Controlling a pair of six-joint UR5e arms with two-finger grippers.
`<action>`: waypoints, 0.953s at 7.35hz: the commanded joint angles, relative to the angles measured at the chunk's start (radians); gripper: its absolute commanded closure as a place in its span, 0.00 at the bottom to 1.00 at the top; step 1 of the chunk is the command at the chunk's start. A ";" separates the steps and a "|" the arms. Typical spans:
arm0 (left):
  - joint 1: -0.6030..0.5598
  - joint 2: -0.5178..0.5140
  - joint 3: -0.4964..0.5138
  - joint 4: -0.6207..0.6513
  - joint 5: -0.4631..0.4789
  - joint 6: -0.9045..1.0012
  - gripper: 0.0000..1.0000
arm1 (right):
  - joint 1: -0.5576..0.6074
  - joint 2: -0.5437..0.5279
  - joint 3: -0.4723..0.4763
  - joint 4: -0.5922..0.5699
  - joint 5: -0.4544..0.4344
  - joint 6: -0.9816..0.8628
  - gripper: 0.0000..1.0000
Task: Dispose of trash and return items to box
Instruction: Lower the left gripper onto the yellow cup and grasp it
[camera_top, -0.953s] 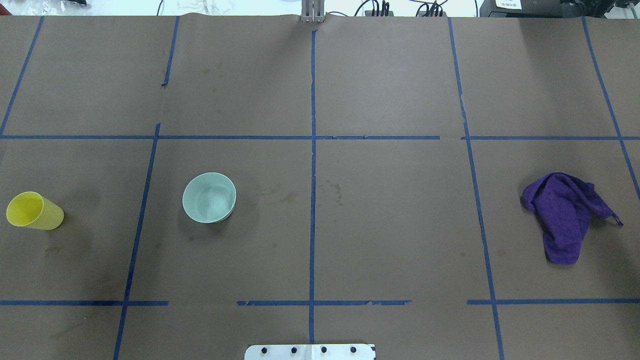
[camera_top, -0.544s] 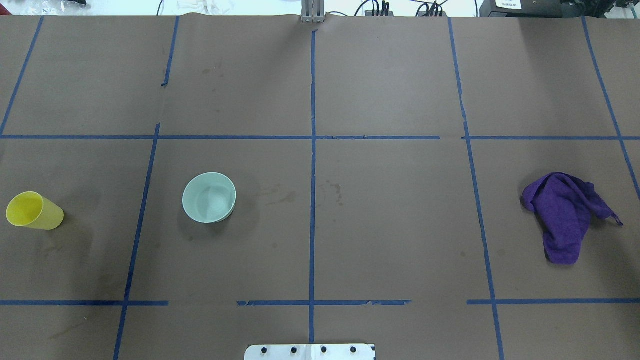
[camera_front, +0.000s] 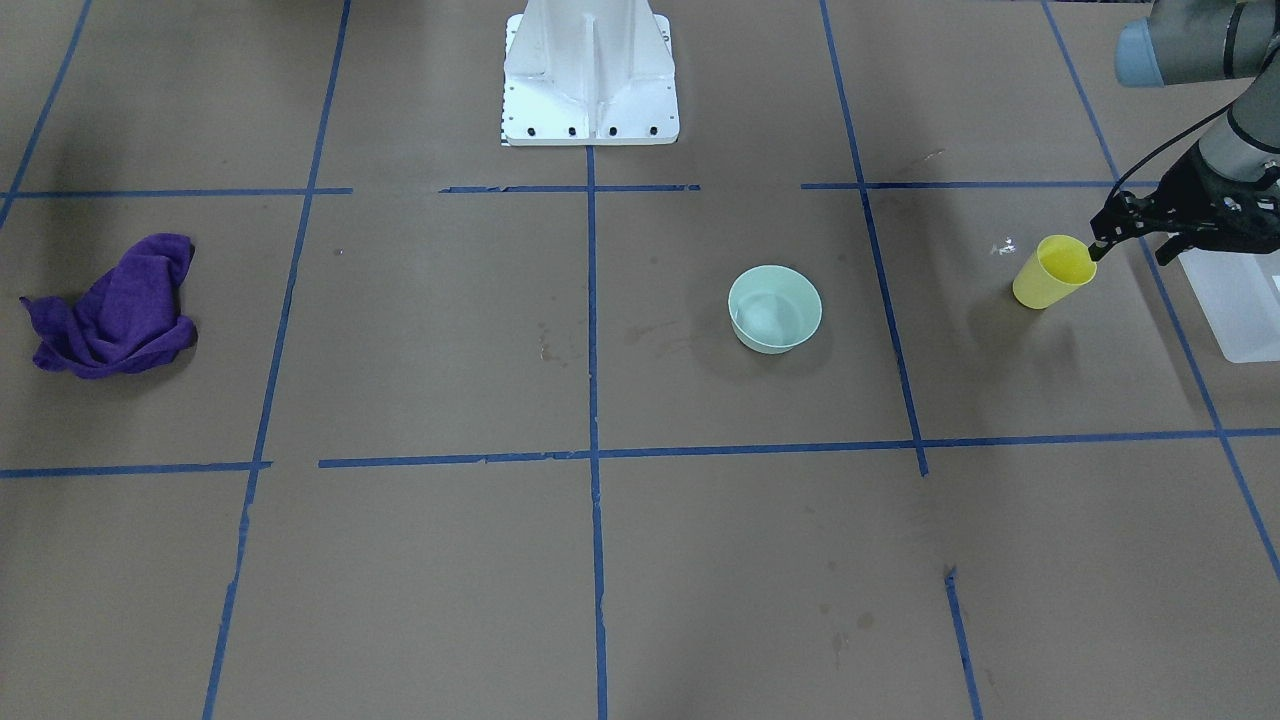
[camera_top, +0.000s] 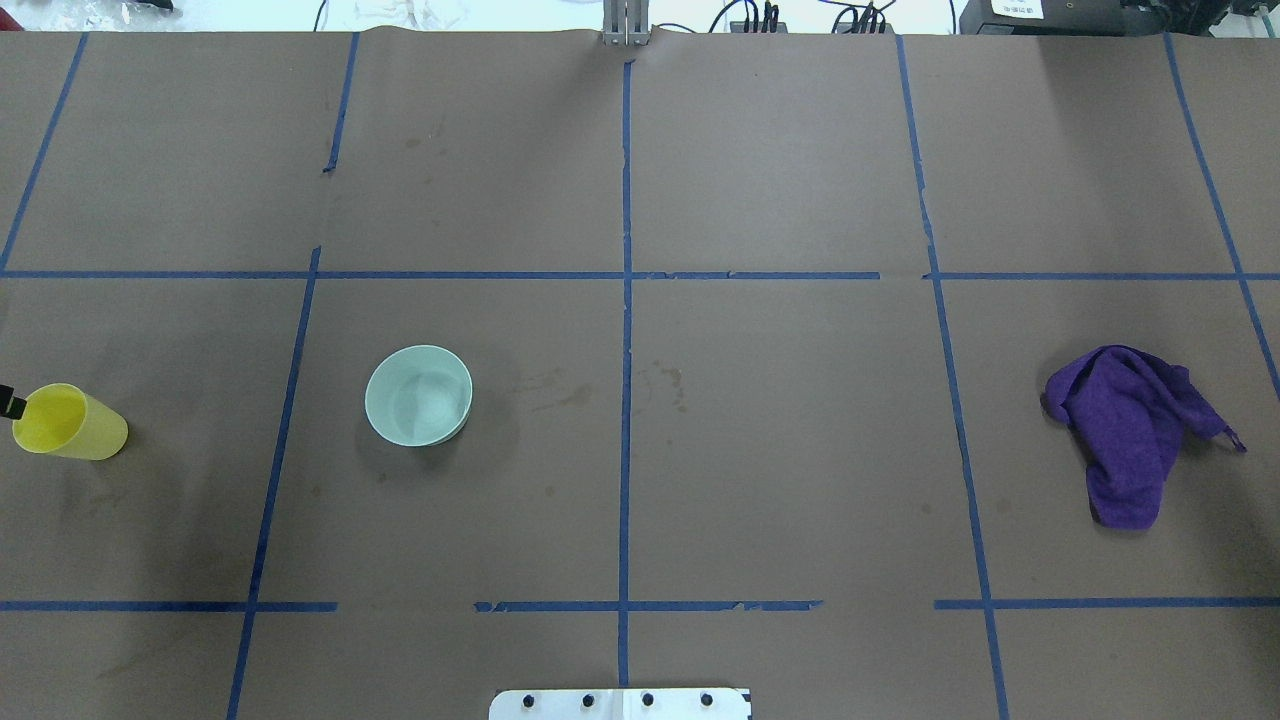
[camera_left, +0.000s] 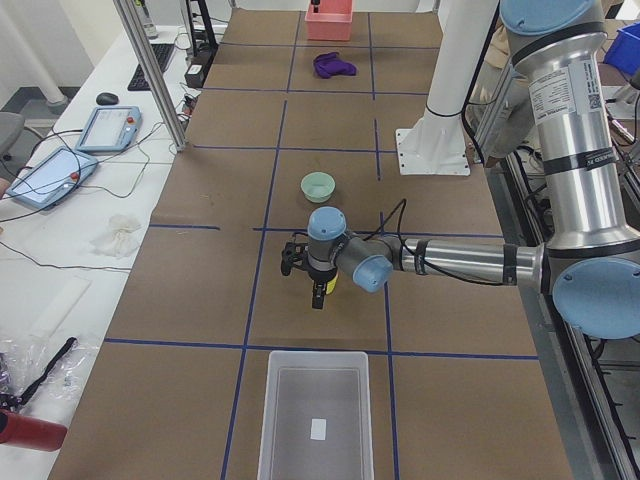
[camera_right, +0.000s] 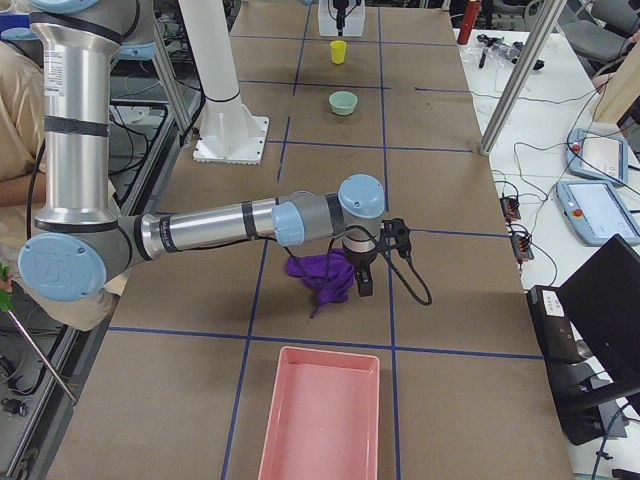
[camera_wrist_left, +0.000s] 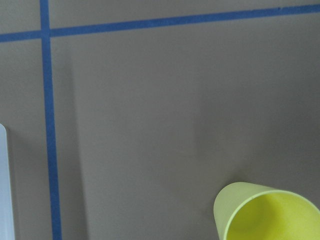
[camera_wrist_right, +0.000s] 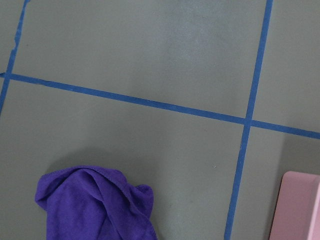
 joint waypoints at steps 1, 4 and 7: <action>0.036 -0.023 0.007 0.002 -0.001 -0.002 0.07 | 0.000 -0.009 0.000 0.000 0.001 0.000 0.00; 0.086 -0.057 0.049 0.008 0.001 0.004 0.96 | 0.000 -0.011 0.001 0.000 0.003 0.000 0.00; 0.080 -0.055 0.026 0.010 0.001 0.005 1.00 | -0.018 -0.009 0.006 0.009 0.039 0.084 0.00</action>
